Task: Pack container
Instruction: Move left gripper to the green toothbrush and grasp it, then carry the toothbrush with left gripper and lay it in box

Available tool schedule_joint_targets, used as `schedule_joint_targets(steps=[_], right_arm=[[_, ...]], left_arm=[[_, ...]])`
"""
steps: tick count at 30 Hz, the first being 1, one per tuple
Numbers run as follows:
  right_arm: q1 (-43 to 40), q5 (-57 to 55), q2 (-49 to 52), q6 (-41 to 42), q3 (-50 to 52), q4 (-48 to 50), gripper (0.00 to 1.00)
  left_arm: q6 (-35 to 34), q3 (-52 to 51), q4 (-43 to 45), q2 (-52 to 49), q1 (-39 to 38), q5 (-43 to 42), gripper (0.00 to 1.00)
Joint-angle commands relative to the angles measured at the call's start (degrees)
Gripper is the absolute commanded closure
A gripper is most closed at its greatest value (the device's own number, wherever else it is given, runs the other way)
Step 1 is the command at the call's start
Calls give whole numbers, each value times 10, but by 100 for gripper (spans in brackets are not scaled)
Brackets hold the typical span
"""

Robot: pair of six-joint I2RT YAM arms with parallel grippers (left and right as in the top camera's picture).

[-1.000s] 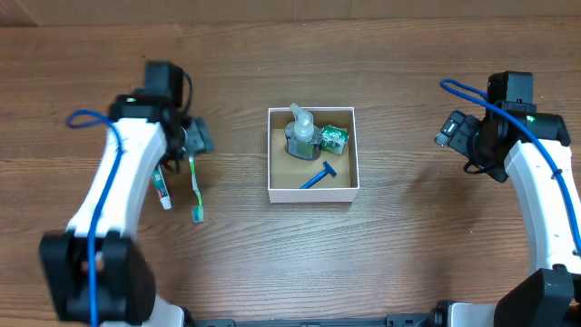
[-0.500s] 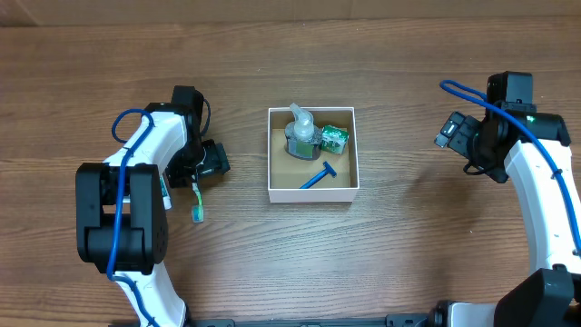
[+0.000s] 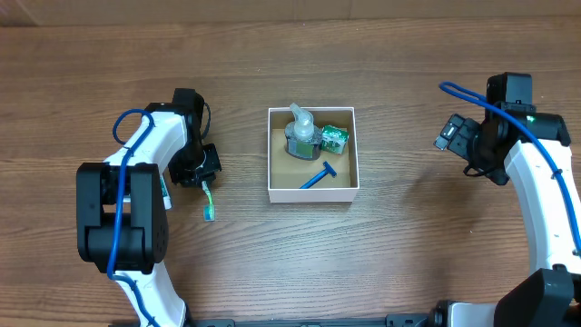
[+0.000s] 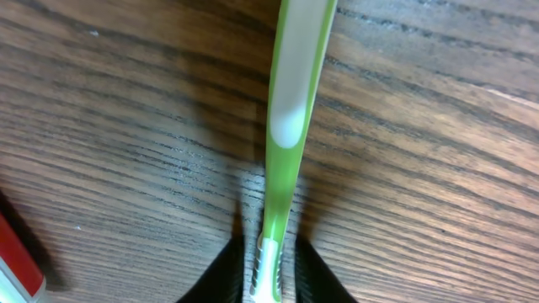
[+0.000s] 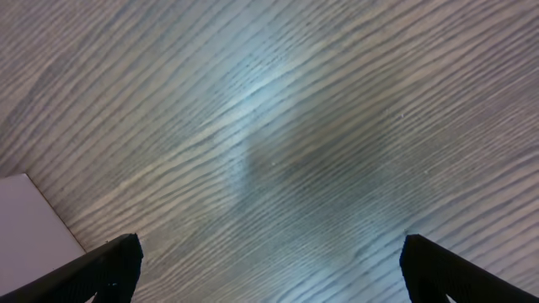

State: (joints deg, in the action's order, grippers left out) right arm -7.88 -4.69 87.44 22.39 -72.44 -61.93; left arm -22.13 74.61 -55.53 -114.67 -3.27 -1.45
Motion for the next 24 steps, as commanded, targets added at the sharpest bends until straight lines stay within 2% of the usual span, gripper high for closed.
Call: schedule_joint_targets(steps=[1, 3, 10, 13, 15, 18, 20, 24], right_arm=[[-1, -1, -5, -3, 0, -2, 0], [-1, -1, -5, -3, 0, -2, 0], [-1, -1, -5, -3, 0, -1, 0], [-1, -1, -5, -3, 0, -2, 0], [-1, -1, -5, -3, 0, -1, 0], [-1, -1, -5, -3, 0, 1, 0], [-1, -1, -5, -3, 0, 2, 0], [-1, -1, -5, -3, 0, 1, 0]], left_arm=[[3, -4, 1, -25, -1, -20, 87], [3, -4, 1, -25, -1, -20, 96], [2, 14, -2, -16, -2, -21, 96], [13, 58, -16, 50, -13, -26, 96], [49, 95, -11, 142, -48, -24, 96], [157, 114, 39, 252, -149, 1, 96], [229, 114, 58, 281, -220, 26, 96], [317, 114, 83, 277, -314, 35, 96]])
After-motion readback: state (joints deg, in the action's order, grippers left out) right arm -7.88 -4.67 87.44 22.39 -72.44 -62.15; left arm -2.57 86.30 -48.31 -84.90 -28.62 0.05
